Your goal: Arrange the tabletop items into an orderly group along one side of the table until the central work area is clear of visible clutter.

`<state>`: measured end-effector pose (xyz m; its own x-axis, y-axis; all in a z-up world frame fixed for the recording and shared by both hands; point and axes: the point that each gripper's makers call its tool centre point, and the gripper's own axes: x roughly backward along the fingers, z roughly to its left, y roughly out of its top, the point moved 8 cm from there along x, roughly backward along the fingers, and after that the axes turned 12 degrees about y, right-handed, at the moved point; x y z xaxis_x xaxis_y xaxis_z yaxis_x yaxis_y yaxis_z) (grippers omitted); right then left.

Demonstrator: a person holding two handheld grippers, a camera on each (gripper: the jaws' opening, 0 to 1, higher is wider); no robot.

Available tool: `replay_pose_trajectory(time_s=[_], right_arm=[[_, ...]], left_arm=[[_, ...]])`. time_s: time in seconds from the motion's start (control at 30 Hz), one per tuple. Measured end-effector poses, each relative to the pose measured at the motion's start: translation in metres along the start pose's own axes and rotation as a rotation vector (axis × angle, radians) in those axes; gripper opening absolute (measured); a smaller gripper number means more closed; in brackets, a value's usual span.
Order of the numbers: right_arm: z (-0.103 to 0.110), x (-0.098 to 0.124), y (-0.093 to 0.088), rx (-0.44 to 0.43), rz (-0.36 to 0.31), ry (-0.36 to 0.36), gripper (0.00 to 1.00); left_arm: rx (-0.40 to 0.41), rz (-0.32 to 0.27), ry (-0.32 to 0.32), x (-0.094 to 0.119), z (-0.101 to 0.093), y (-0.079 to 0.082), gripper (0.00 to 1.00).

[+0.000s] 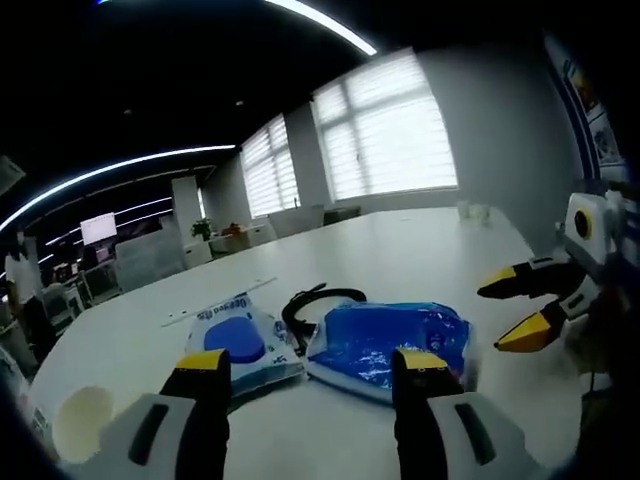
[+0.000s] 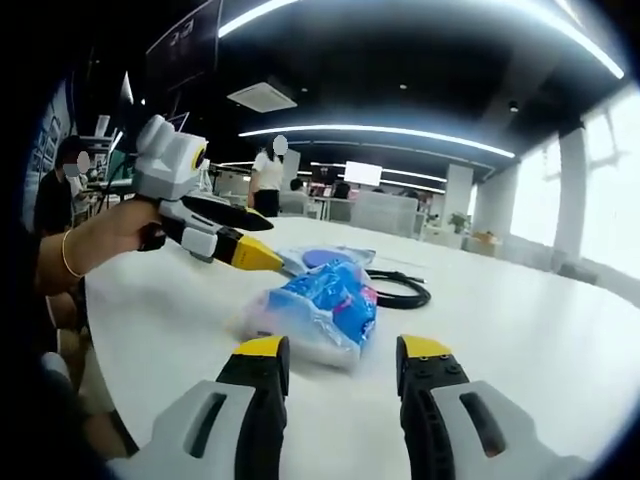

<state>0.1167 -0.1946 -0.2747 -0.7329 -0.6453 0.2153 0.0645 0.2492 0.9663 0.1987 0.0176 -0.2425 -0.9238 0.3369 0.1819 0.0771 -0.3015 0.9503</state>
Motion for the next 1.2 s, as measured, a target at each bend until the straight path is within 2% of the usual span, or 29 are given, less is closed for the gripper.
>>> replay_pose_trajectory(time_s=[0.23,0.37,0.8,1.2], right_arm=[[0.0,-0.002,-0.001,-0.001,0.011,0.006,0.4],[0.0,-0.003,-0.001,-0.009,0.018,0.011,0.41],[-0.003,-0.004,-0.004,-0.04,0.021,0.015,0.41],[-0.005,-0.004,-0.003,-0.058,0.01,0.023,0.39]], left_arm=[[0.003,0.015,-0.012,-0.009,-0.002,-0.003,0.63],[0.042,0.044,-0.051,-0.017,-0.003,-0.006,0.63],[0.005,0.038,-0.052,-0.028,-0.007,0.001,0.61],[-0.001,0.066,-0.064,-0.039,-0.006,-0.005,0.59]])
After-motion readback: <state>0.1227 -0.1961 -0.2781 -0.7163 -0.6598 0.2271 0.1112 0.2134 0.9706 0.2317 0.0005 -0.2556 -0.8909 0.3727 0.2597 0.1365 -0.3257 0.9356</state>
